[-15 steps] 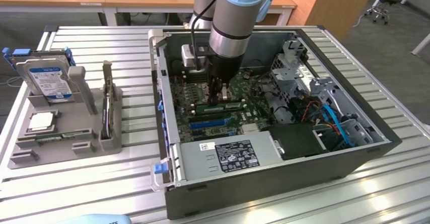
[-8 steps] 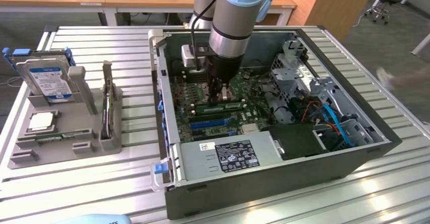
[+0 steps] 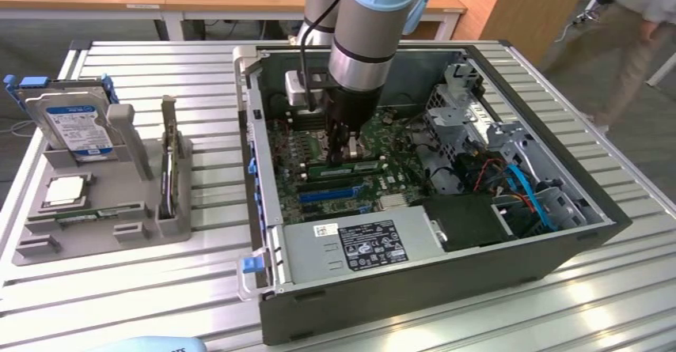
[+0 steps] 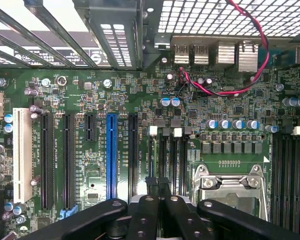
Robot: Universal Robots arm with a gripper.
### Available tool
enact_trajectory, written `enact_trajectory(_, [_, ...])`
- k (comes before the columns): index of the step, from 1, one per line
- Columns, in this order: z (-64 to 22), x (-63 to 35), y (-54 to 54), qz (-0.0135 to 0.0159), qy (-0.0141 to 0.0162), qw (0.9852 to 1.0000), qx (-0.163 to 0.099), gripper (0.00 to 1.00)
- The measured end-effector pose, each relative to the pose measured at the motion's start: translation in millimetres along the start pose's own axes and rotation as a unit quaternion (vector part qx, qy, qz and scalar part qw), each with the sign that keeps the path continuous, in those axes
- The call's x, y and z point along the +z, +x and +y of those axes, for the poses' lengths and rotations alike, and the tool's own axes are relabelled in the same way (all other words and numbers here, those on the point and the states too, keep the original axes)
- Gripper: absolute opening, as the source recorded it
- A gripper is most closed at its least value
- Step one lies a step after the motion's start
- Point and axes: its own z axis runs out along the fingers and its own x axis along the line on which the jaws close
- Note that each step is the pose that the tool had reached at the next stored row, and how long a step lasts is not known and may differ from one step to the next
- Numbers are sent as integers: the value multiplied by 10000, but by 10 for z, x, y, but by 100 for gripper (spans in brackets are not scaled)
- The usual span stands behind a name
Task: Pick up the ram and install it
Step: 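Press down the ram until it locks into place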
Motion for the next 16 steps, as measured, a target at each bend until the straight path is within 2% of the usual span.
enact_trajectory(16, [0, 11, 0, -1, 0, 10000, 0, 10])
